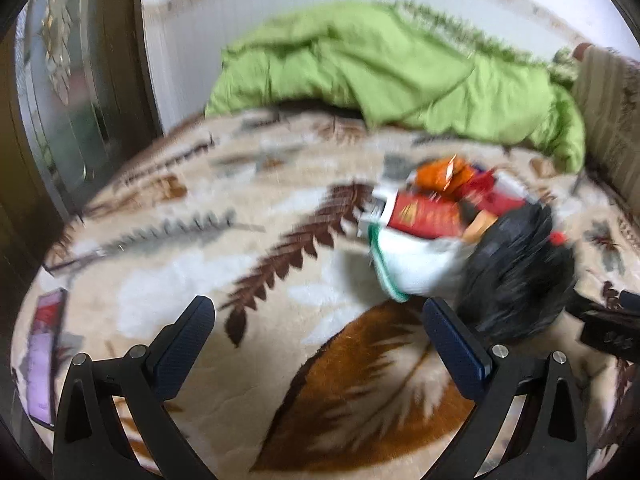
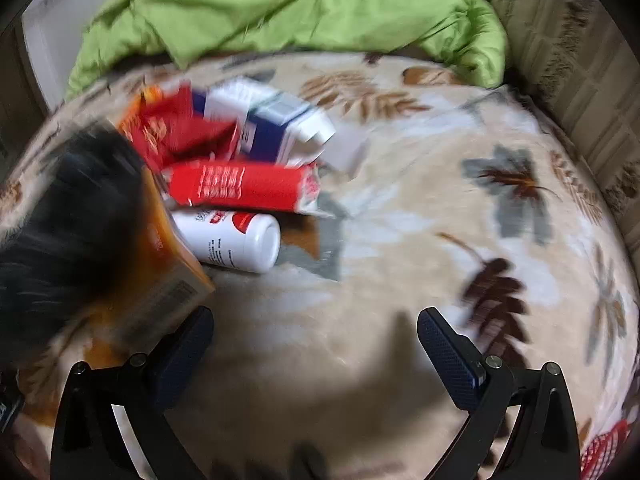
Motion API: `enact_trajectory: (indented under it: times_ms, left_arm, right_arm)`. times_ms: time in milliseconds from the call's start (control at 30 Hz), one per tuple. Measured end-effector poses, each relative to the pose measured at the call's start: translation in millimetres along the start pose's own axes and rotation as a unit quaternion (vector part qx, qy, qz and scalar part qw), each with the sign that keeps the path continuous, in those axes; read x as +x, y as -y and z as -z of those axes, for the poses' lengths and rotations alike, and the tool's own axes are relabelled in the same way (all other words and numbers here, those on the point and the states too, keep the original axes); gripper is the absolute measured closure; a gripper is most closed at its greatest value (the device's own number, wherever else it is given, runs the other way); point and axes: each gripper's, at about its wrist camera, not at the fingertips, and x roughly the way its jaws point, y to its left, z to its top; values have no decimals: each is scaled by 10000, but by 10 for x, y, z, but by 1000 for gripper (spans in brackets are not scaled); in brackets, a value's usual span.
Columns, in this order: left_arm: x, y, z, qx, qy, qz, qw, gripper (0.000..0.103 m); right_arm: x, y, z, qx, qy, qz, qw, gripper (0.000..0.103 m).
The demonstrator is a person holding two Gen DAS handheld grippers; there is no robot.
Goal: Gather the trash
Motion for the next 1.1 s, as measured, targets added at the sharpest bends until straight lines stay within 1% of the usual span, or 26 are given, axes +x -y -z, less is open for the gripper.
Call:
enact_trajectory:
  times_ms: [67,100,167,200,233,333,400,467,500,567,667,767,800,1100]
  left_arm:
    - [-190,-13,27,37,231,77,9997,0]
    - [-248,-31,-30,25,281,82,9996,0]
    - [-421,-48,16,42,395,139,9991,0]
    - [-500,-50,46,72,435,154,9989,0]
    - [-571,-48,76,98,470,189,9987,0]
    - [-801,-2,192,261,616,270,9974,0]
    - [-916,9,255,379,701,287,9964,0]
    - [-991,15,322,428,718,368,9958,0]
    - [-1080,45,411,451,758,363,9954,0]
    - [-1093,73,422,520,761,342,9952,0]
    - [-1084,107,417,589,759,301,9949,0]
    - [-1068,106,401,581,757,272,9951,0]
    - [-1100,120,475,540,749,291,9953,0]
    - [-1063,78,477,563,661,294,9958,0]
  right_arm:
    - [-308,75,103,186,374,-20,9991,1]
    - [-529,134,162,305,643,-72,9974,1]
    - [-826,154,235,316,989,-47,9946,1]
    - [-1018,156,316,211,1246,-34,9920,1]
    - [-1095,166,320,77,1369,-22,9906,1]
    - [-1386,77,522,-485,1683,108,9845,1]
    - [-1500,45,716,-718,1858,244,9797,1]
    - [-1581,66,833,-787,1933,282,9776,1]
    - [-1621,118,877,-741,1993,261,9768,1]
    - [-1677,173,904,-643,2081,245,9757,1]
    - [-1675,241,915,-495,2071,255,9767,1]
    - [-1691,234,950,-507,2144,292,9750,1]
    - [-1688,229,956,-525,2140,287,9750,1]
    - [-1648,263,941,-484,2013,146,9782,1]
